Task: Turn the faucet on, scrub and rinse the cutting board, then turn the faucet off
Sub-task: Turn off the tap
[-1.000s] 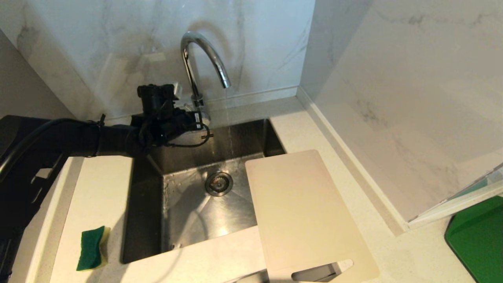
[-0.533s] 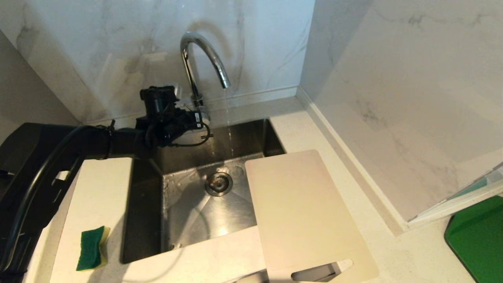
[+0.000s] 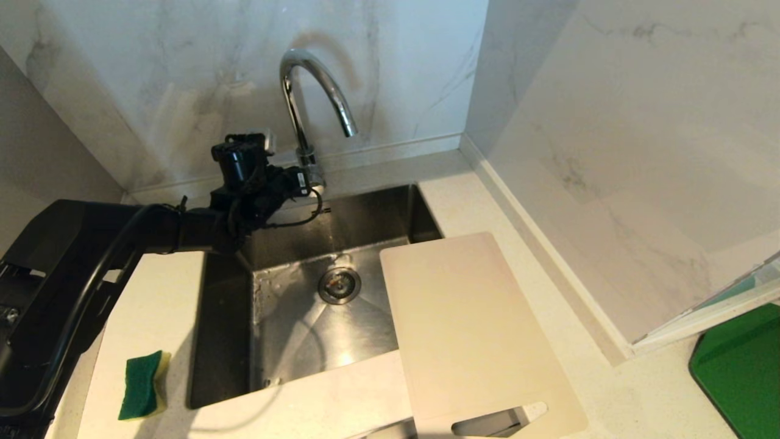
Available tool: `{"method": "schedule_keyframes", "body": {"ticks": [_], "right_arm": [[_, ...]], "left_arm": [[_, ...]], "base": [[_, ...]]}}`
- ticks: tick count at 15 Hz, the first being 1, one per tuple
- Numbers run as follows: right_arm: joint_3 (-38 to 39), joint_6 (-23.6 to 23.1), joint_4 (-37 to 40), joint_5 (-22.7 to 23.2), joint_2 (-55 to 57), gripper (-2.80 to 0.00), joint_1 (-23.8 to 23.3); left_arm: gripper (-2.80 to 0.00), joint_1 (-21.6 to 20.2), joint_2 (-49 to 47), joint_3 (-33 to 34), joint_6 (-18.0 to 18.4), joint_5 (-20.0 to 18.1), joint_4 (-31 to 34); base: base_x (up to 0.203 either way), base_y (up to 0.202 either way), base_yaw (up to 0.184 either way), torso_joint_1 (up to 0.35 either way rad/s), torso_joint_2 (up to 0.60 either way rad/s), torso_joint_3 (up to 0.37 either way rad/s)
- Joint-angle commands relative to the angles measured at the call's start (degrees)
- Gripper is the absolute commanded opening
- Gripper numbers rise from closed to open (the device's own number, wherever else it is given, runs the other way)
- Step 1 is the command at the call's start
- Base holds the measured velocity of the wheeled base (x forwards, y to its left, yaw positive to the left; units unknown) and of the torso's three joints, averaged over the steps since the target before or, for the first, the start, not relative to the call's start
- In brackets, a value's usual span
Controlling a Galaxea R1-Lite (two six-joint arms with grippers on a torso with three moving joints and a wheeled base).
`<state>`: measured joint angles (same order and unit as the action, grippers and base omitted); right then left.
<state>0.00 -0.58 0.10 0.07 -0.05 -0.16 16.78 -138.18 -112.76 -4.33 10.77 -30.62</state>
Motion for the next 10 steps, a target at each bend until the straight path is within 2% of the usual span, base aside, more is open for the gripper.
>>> {"method": "schedule_keyframes", "body": {"ticks": [1,10], "right_arm": [[0.09,-0.03,-0.01,0.01,-0.03,-2.8,-0.02],[0.09,-0.03,-0.01,0.01,-0.04,-2.8,-0.02]], "left_arm": [[-2.8,-0.16,-0.25,0.0,-0.07,0.22,0.01],[-2.8,0.68,4.08,0.0,-0.58,0.13,-0.65]], "base": [[0.0,0.0,0.0,0.0,0.0,0.0],[0.0,0.0,0.0,0.0,0.0,0.0]]}}
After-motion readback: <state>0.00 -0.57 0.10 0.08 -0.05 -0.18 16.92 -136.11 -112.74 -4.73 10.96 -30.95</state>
